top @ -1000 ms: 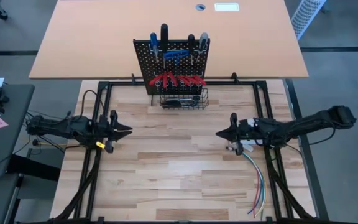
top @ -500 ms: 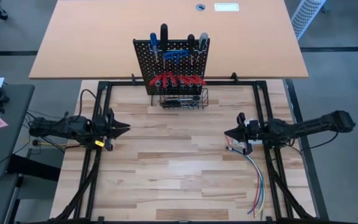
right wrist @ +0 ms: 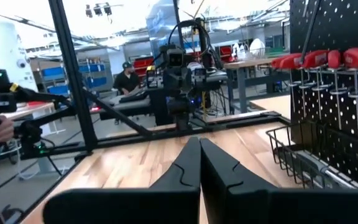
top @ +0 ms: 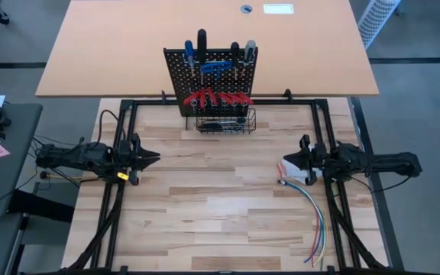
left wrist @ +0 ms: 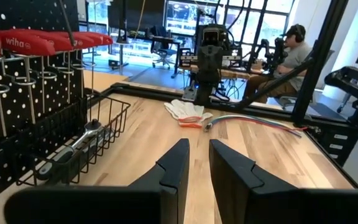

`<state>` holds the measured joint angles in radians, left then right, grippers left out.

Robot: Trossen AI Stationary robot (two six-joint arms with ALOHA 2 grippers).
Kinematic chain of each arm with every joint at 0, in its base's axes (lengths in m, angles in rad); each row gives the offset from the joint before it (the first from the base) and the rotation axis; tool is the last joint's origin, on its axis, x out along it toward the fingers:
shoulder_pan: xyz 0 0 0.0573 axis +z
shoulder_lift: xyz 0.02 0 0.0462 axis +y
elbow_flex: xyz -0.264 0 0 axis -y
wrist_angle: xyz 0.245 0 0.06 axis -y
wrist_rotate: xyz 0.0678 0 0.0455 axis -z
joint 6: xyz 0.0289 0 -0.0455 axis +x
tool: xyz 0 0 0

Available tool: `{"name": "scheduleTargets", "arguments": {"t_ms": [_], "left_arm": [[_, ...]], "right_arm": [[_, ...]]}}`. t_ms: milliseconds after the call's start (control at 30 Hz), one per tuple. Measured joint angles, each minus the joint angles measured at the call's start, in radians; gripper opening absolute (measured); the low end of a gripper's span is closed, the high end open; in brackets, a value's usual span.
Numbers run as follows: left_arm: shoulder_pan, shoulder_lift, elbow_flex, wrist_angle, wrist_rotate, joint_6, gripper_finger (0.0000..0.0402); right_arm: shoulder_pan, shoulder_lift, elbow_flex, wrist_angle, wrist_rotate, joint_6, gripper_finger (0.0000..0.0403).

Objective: Hang tools onto peg board
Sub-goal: Return to Home Position

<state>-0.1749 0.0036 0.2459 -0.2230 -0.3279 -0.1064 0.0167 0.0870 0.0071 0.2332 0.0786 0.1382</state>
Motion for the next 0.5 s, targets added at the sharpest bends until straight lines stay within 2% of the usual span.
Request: {"name": "scheduleTargets", "arguments": {"t_ms": [100,300,500], "left_arm": [[0.000,0.000,0.000,-0.007,0.000,-0.002,0.0056],[0.000,0.000,-0.011,-0.014,-0.002,-0.006,0.0056],[0.009,0.000,-0.106,0.063,0.000,-0.026,0.0056]], "right_arm": [[0.003,-0.085,0.000,-0.109,-0.001,-0.004,0.0004],[0.003,-0.082,0.000,-0.199,-0.002,0.012,0.0004],[-0.006,-0.079,-0.001,-0.199,0.002,0.037,0.0005]]}}
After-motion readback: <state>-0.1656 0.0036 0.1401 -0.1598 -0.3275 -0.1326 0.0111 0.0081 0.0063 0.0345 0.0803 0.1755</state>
